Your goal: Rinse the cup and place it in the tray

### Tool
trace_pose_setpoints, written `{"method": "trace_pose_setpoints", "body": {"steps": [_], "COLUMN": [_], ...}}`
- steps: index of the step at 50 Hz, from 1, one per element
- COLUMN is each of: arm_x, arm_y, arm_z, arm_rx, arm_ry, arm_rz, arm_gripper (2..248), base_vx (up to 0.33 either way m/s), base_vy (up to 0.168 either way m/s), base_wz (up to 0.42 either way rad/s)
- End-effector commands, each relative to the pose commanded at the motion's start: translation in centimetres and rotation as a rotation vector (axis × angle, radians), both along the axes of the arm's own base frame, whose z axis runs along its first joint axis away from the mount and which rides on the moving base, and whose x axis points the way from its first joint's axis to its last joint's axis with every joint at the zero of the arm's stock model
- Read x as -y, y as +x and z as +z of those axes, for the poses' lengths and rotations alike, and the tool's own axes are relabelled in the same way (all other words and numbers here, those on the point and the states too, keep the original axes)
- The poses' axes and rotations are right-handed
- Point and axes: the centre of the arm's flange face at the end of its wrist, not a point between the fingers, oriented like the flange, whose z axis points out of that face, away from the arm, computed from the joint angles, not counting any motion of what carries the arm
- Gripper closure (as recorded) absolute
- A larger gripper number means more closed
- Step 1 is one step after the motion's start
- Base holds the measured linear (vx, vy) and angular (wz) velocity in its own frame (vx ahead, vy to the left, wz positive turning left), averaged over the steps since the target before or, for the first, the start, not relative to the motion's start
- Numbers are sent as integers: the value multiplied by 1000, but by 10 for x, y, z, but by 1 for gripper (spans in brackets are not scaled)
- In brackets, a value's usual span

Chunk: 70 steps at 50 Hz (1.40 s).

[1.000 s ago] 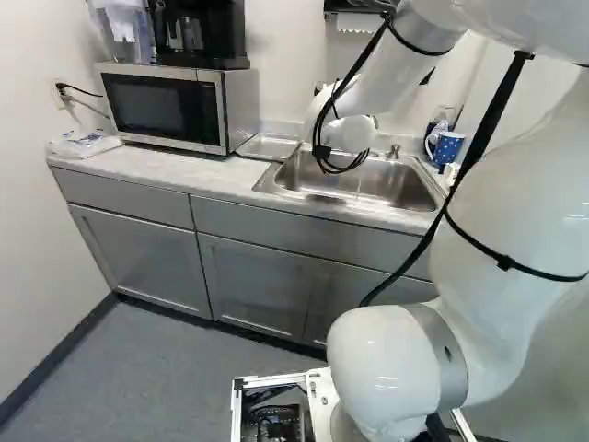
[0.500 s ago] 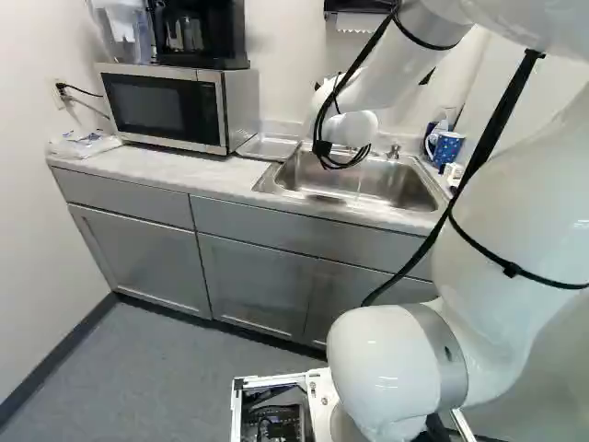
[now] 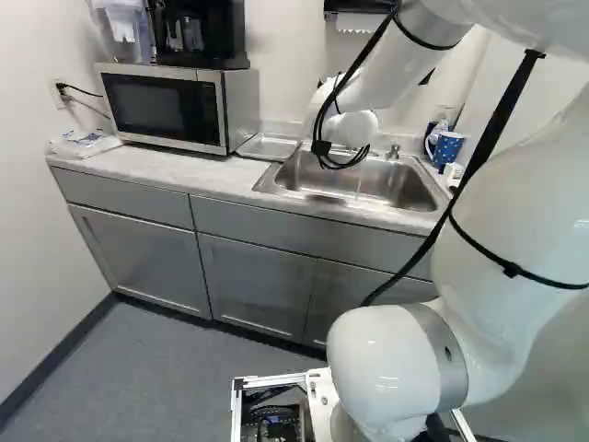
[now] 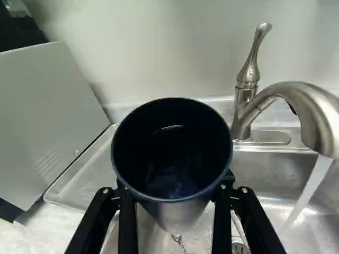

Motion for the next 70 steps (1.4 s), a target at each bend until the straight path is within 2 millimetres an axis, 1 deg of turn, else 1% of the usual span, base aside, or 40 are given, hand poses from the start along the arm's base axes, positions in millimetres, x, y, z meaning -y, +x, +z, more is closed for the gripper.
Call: {"method": "trace_pose_setpoints", "body": {"steps": [70], "arm_x": [0], "arm_y": [0], "arm_z": [0], "arm_rx": [60], "arm_ry": [706], "arm_rz": [-200], "arm_gripper": [126], "base_vx": [0], "base_vy": [0], "base_wz": [0]}}
